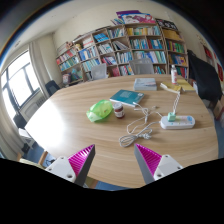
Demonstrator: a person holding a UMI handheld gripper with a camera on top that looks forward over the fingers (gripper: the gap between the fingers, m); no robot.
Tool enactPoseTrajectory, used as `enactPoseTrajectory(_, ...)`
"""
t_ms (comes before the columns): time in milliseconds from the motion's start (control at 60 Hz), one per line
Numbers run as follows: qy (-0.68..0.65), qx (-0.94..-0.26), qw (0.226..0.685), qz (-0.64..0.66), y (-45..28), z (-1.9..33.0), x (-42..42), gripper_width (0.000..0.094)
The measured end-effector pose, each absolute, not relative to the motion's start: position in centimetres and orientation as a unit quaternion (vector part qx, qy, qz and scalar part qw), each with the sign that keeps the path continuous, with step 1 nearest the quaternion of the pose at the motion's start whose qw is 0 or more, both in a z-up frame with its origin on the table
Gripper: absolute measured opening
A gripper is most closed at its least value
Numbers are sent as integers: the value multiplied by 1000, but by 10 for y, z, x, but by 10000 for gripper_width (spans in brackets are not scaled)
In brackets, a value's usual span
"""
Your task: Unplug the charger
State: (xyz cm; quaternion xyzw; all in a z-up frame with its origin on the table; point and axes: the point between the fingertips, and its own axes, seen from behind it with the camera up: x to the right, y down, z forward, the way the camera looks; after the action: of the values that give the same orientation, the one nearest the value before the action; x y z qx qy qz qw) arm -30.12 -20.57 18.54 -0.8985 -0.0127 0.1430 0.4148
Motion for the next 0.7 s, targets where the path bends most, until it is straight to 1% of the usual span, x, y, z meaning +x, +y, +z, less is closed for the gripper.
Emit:
enactPoseTrajectory(167, 9, -904, 408, 132, -208, 174, -284, 824)
enactPoseTrajectory(300, 28, -903, 411, 121, -197, 164, -263, 826)
enactPoseTrajectory(417, 45, -907, 405, 106, -172, 141, -229, 823)
enactPoseTrajectory(700, 43, -905, 421, 47, -84, 74, -107, 814)
